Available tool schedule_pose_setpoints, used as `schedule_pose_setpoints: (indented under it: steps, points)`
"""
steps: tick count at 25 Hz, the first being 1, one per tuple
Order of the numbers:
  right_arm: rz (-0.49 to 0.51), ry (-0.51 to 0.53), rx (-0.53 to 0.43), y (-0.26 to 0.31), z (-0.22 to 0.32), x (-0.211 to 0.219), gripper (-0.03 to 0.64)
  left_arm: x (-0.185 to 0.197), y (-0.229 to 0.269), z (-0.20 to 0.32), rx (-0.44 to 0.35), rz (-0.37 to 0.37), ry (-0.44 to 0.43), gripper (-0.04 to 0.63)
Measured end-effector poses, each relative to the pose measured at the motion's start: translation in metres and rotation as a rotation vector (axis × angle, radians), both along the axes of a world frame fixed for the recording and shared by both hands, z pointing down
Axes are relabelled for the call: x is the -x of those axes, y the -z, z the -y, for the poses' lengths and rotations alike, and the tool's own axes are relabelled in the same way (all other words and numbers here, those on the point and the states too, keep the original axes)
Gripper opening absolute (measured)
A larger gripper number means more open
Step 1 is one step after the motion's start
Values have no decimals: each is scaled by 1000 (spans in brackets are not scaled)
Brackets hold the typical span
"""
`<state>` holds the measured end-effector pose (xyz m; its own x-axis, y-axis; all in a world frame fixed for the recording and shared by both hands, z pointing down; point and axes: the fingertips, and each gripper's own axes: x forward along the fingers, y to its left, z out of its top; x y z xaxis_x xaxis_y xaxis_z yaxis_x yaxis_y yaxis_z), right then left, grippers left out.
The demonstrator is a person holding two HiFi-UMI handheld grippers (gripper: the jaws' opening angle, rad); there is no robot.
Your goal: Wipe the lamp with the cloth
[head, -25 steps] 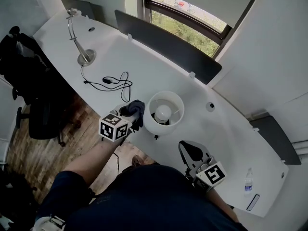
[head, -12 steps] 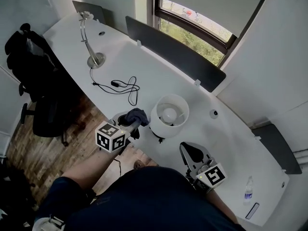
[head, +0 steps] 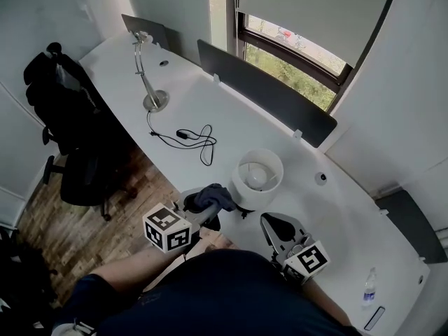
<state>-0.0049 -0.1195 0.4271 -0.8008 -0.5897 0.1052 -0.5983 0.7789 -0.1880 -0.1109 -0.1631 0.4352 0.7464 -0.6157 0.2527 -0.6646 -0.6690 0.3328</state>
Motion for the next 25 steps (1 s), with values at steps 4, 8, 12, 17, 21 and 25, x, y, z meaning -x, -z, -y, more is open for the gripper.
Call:
schedule_pose_setpoints:
  steps: [4,8,12,17,21,25]
  points:
    - [-3,15,-6,1,-2,5,11,-10,8,-18,-11,-11,-28,133]
    - [-7,23,-14,3,-4,8,11,-19,14,-33,-20,-20,-59,133]
    - [-14,47,-28,5,-8,15,11,-25,20,-41,-60,5,-84,132]
    - [-21,79,-42,5,-14,22,11,-34,22,-49,-98,29,-106,132]
    - [-30,99,-44,3,-17,25,11,-40,19,-55,-112,37,-127,133]
    - [-38,108,-46,2,-18,25,11,-44,19,-57,-131,44,-135,132]
